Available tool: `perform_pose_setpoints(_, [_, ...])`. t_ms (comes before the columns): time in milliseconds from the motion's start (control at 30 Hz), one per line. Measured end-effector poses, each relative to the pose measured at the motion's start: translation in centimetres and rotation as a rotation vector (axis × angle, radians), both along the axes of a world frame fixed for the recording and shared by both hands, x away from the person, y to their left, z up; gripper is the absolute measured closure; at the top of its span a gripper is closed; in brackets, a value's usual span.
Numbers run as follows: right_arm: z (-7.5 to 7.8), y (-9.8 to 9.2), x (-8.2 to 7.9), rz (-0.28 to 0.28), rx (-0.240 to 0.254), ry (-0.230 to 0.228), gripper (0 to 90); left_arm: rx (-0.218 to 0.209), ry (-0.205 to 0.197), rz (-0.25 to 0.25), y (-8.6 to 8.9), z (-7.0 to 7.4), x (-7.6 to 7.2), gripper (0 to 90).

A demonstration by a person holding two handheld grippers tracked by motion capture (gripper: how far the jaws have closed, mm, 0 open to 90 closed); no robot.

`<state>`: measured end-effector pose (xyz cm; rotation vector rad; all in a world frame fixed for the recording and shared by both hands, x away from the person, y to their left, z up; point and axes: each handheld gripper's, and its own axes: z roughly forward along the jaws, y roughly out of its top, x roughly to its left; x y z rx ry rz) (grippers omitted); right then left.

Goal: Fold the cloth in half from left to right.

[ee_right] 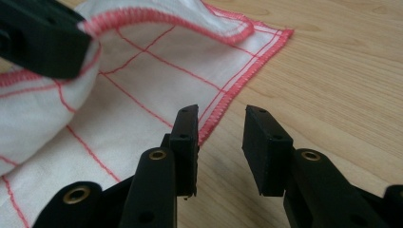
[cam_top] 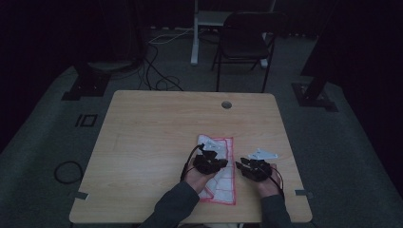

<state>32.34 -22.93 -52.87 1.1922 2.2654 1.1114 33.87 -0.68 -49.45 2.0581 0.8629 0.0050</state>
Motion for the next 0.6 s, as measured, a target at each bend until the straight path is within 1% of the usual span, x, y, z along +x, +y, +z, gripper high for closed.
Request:
perform_pose_setpoints(100, [0.0, 0.0, 0.0, -0.003, -0.012, -0.006, 66.5, 0.005, 0.002, -0.004, -0.4, -0.4, 0.0, 88.2])
perform_pose_setpoints(133, [0.0, 0.1, 0.0, -0.002, -0.017, -0.007, 66.5, 0.002, 0.001, -0.005, -0.4, -0.4, 0.0, 84.7])
perform_pose_setpoints(167, [0.0, 0.1, -0.1, 0.000, -0.021, -0.009, 66.5, 0.003, 0.000, -0.004, -0.3, -0.4, -0.1, 81.1])
perform_pose_setpoints(233, [0.0, 0.2, -0.1, 0.002, -0.023, -0.011, 66.4, 0.007, -0.005, -0.005, 0.2, -0.3, -0.1, 79.8])
perform_pose_setpoints(267, [0.1, 0.2, -0.1, 0.001, -0.023, -0.011, 66.4, 0.002, -0.007, 0.001, 0.4, -0.3, -0.2, 79.5])
perform_pose_setpoints(300, [0.1, 0.2, -0.1, 0.001, -0.023, -0.012, 66.4, 0.000, -0.010, 0.009, 1.0, -0.2, -0.3, 79.1])
perform_pose_setpoints(400, [0.1, 0.2, -0.1, 0.001, -0.022, -0.015, 66.4, -0.001, -0.013, 0.019, 2.0, 0.0, -0.5, 78.7])
perform_pose_setpoints(467, [0.1, 0.2, -0.1, 0.001, -0.021, -0.015, 66.4, -0.002, -0.015, 0.037, 3.1, 0.0, -0.8, 78.7])
perform_pose_setpoints(500, [0.1, 0.2, -0.1, 0.001, -0.021, -0.015, 66.4, -0.002, -0.015, 0.037, 3.1, 0.0, -0.8, 78.7])
perform_pose_setpoints(533, [0.1, 0.2, -0.1, 0.000, -0.021, -0.014, 66.4, 0.002, -0.016, 0.047, 4.0, -0.1, -1.1, 78.7])
perform_pose_setpoints(600, [0.1, 0.3, -0.1, 0.003, -0.023, -0.014, 66.3, 0.008, -0.017, 0.056, 4.8, -0.4, -1.4, 79.1])
